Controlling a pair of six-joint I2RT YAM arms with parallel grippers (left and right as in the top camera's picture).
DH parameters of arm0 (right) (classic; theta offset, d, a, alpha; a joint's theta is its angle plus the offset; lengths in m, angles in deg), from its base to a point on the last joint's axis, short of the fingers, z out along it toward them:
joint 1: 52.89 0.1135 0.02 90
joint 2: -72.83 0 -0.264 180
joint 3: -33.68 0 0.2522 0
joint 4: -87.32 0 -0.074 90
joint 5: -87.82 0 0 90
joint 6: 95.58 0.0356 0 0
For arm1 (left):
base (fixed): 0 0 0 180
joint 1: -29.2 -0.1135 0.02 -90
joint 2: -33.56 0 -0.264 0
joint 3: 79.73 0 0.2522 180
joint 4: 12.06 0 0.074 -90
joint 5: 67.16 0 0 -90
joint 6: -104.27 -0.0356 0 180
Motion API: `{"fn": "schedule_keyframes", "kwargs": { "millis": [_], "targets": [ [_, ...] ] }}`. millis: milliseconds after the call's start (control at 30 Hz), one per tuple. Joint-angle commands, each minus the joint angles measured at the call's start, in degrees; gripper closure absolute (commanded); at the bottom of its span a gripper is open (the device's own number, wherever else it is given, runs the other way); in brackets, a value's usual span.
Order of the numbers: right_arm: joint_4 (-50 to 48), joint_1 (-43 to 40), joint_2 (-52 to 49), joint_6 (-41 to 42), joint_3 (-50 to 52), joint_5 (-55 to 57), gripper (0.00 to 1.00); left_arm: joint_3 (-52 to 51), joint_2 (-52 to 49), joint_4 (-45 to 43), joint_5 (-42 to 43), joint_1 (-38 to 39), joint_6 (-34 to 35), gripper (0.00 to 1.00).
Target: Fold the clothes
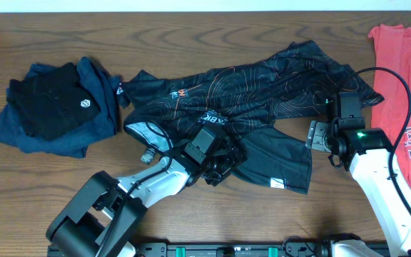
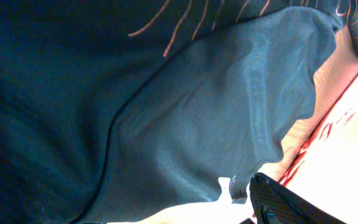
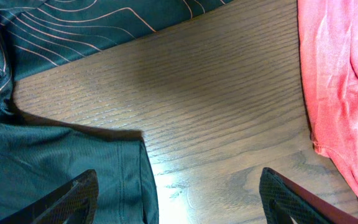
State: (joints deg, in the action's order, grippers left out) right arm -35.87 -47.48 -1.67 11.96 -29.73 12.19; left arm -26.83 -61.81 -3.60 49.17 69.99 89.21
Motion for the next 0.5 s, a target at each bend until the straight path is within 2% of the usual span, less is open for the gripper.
{"fn": "schedule_keyframes", "kwargs": {
  "millis": [0, 133, 367, 467],
  "targets": [
    [0.1, -0.6, 0.8, 0.0, -0.2, 0.4, 0.19, -3.3, -4.9, 2.2, -9.3, 0.4, 0.4, 0.27],
    [0.1, -0.6, 0.8, 0.0, -0.2, 0.4, 0.19, -3.3, -4.9, 1.7, -13.4, 0.4, 0.4, 0.27],
    [0.1, -0.6, 0.8, 0.0, -0.2, 0.4, 0.19, -3.3, -4.9, -1.4, -14.4, 0.7, 0.4, 0.28],
    [0.2, -0.6, 0.8, 0.0, -0.2, 0.4, 0.19, -3.4, -5.0, -1.0, -16.8, 0.8, 0.4, 0.38]
  ]
}}
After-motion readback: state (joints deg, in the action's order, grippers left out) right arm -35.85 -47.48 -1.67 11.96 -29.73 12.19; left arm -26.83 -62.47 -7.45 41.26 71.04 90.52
